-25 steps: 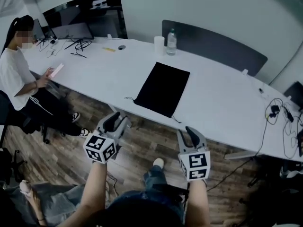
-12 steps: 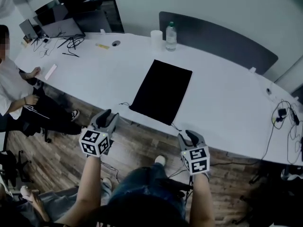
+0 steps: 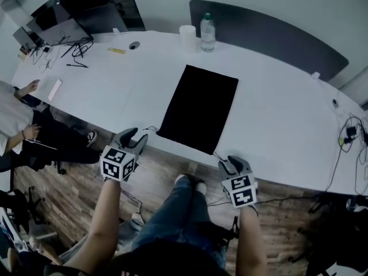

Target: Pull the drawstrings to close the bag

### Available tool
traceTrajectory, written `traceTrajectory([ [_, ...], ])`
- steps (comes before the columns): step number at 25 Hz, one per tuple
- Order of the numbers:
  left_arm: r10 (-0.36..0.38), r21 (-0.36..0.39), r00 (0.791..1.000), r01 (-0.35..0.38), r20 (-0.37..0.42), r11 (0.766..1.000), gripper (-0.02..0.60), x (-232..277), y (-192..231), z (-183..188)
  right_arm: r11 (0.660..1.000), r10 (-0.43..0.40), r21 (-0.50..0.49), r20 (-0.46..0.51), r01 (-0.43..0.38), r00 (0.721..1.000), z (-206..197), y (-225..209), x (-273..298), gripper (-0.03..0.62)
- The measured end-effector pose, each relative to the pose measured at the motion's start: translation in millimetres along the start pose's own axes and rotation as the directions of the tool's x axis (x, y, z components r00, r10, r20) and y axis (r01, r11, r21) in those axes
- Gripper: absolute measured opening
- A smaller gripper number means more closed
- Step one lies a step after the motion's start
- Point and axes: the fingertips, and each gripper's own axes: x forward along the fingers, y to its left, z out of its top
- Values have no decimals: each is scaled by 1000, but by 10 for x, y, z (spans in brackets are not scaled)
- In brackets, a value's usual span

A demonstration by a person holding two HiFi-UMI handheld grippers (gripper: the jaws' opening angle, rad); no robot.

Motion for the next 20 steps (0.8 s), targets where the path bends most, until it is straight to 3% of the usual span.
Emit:
traceTrajectory([
  [6,-101,62,985,110,-138,992,160,330,83,-264,999,-26,31,-43,28,999,-70,16,130,123],
  [16,-227,76,956,245,-186,967,149,676,101,-342,995,-91,32,-63,93,994,-100,-33,251,127],
  [20,-225,99,956,246,-187,964,25,703,109,-363,991,-117,52,-80,122,990,-107,-25,251,123],
])
